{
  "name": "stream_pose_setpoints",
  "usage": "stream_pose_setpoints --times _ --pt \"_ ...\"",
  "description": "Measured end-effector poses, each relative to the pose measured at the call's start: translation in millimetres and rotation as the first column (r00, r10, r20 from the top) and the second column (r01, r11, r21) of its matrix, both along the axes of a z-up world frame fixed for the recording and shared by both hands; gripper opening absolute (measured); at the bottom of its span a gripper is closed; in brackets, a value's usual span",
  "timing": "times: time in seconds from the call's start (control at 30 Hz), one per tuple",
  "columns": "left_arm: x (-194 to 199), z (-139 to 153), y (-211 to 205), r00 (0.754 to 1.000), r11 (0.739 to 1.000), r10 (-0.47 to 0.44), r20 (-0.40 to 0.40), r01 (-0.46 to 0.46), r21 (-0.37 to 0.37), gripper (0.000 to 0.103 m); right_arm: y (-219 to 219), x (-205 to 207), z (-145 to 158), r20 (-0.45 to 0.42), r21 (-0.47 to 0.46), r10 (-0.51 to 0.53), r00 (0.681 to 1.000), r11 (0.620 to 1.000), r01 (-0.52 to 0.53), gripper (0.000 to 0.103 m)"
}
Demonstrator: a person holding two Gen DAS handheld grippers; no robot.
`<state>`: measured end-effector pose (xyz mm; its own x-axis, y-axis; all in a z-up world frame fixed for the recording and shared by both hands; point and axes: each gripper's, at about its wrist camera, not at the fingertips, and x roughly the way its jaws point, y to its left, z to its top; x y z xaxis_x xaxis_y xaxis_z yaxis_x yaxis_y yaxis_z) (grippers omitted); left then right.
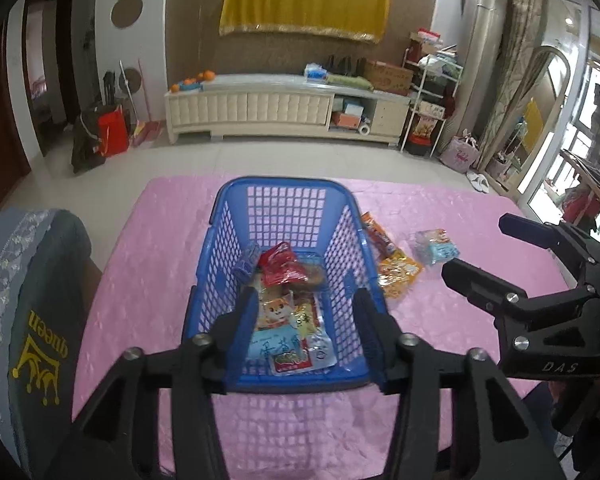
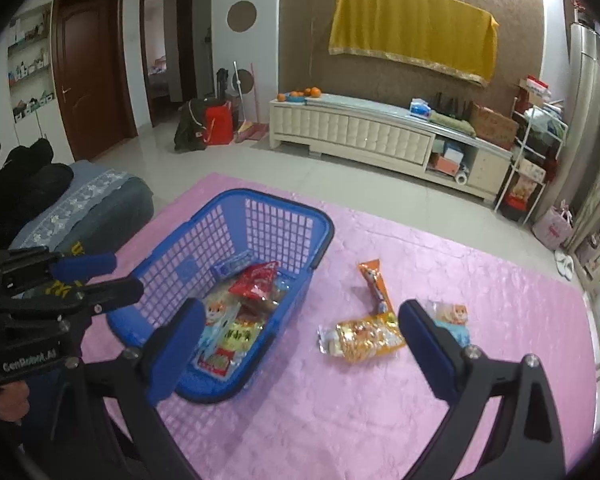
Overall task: Organize snacks
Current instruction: 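Withdraw both tools from the basket toward the purple packet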
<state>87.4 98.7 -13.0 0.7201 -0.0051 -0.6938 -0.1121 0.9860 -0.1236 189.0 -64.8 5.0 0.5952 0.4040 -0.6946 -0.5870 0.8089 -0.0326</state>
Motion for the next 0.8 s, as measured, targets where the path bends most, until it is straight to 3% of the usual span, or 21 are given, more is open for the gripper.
stream_pose_setpoints --times 0.07,0.37,0.67,0.8 --pt "-7 5 -9 1.000 1.000 -0.016 0.011 0.016 0.001 0.061 -8 -8 6 0.009 0.010 -0.004 1.000 1.000 0.004 0.099" --pt "-34 22 -52 0.995 0.996 -0.078 0.059 0.075 0.041 0.083 -54 -36 21 0.037 0.037 -0.049 0.998 0.998 0.048 0.099" --pt "-41 34 -92 0.986 0.989 -0.134 0.098 0.127 0.082 0.085 -98 -43 25 0.059 0.047 -0.145 0.988 0.989 0.143 0.099" --pt "-26 27 -105 0.987 0.984 -0.143 0.070 0.135 0.113 0.085 -115 -39 18 0.082 0.037 -0.218 0.973 0.976 0.215 0.099"
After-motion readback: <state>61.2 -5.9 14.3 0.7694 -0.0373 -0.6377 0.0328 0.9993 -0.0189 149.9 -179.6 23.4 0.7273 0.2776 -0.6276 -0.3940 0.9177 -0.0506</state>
